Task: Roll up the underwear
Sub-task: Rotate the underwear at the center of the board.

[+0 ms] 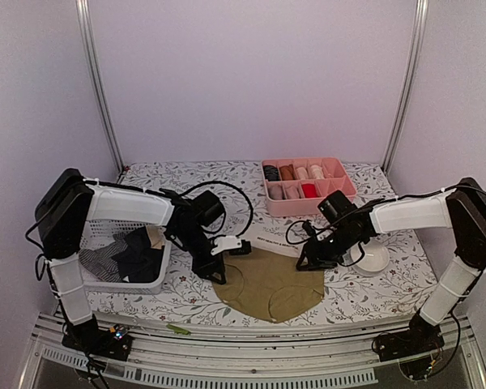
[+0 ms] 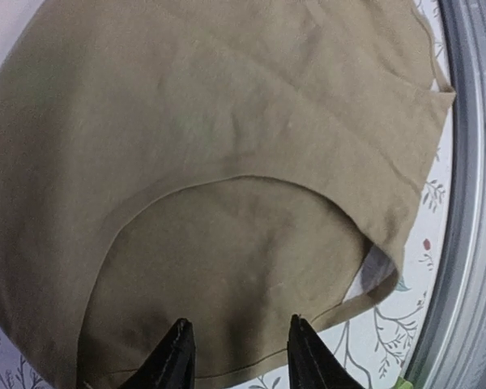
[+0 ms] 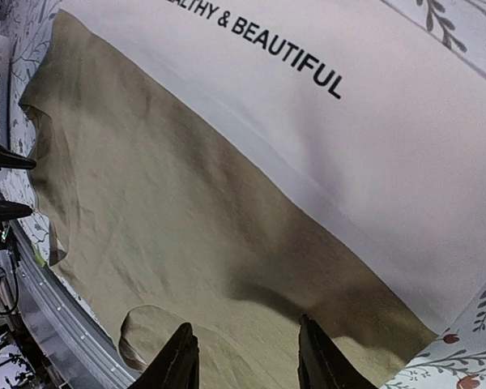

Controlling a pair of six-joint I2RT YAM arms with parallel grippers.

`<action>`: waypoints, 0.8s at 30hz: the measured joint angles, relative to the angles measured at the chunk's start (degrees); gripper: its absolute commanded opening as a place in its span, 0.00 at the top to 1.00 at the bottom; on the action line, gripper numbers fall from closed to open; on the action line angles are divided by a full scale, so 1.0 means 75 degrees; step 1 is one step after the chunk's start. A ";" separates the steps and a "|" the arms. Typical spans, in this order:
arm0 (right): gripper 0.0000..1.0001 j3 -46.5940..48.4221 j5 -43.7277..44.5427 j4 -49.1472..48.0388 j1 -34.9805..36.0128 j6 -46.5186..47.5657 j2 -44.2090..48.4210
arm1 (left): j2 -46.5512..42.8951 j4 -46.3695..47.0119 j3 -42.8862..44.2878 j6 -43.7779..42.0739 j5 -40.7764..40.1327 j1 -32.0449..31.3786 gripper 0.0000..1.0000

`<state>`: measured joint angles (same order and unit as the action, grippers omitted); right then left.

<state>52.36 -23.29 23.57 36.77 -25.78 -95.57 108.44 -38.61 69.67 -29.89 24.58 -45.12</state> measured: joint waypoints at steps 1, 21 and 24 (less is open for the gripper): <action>0.58 0.0000 0.0000 -0.0006 0.0000 0.0038 -0.0079 | 0.0064 0.0009 0.0006 0.0012 -0.0117 0.0020 0.61; 0.49 0.0778 -0.1309 -0.0481 0.1754 -0.1067 -0.0825 | 0.1871 0.0236 0.2460 -0.0536 -0.2419 0.1035 0.52; 0.51 0.0973 -0.1058 -0.0353 0.1483 -0.1049 -0.0446 | 0.1635 -0.0041 0.2430 -0.0618 -0.2057 0.1078 0.51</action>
<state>59.66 -31.22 20.93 47.90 -33.65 -98.91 120.70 -38.92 87.90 -34.52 9.15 -37.04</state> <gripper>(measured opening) 0.507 0.477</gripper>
